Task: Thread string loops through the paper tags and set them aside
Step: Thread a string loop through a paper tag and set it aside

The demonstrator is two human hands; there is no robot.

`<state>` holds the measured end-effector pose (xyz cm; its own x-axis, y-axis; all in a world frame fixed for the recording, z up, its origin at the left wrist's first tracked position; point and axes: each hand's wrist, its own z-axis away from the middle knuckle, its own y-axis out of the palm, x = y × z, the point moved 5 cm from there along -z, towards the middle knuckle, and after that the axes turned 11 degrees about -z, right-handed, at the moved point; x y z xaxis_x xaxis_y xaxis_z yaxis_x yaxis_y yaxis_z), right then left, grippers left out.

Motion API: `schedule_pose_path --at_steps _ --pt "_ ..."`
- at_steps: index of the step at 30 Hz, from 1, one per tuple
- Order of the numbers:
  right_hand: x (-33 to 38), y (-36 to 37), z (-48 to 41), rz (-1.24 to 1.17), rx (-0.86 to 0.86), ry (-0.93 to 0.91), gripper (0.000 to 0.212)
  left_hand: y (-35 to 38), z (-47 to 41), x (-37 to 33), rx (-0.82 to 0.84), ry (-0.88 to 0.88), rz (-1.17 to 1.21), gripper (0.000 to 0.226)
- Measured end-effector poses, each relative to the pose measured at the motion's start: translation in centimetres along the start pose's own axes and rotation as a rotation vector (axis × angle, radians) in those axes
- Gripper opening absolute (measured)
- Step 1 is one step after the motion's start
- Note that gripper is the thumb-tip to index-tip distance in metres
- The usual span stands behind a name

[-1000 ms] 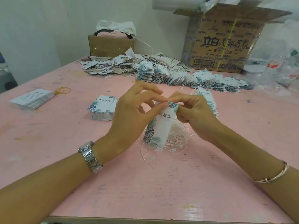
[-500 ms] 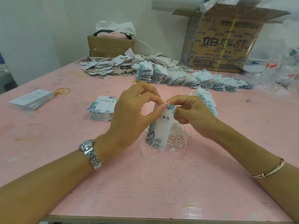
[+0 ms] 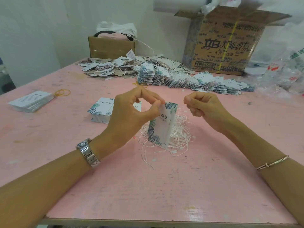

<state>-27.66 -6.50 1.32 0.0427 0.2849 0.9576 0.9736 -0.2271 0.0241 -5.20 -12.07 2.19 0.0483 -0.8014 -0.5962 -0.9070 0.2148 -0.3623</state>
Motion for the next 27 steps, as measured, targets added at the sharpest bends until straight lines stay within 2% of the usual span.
schedule_pose_path --at_steps 6,12,15,21,27 --pt "-0.5 -1.0 -0.2 0.005 -0.102 0.021 0.025 -0.6 -0.1 -0.3 -0.073 -0.032 0.010 0.016" --pt "-0.7 -1.8 -0.4 -0.029 -0.169 0.079 0.018 -1.1 -0.4 -0.2 -0.139 -0.020 0.039 0.007" --pt "-0.7 -1.8 -0.4 -0.039 -0.183 0.087 0.024 -1.0 -0.5 0.0 -0.119 -0.041 0.070 0.007" --pt "0.6 -0.3 -0.4 -0.212 -0.005 0.058 0.029 -0.4 -0.6 0.0 -0.090 -0.099 0.181 0.001" --pt "1.9 1.7 0.2 -0.230 0.081 0.003 0.025 0.4 -0.4 -0.5 0.002 -0.103 0.231 0.015"
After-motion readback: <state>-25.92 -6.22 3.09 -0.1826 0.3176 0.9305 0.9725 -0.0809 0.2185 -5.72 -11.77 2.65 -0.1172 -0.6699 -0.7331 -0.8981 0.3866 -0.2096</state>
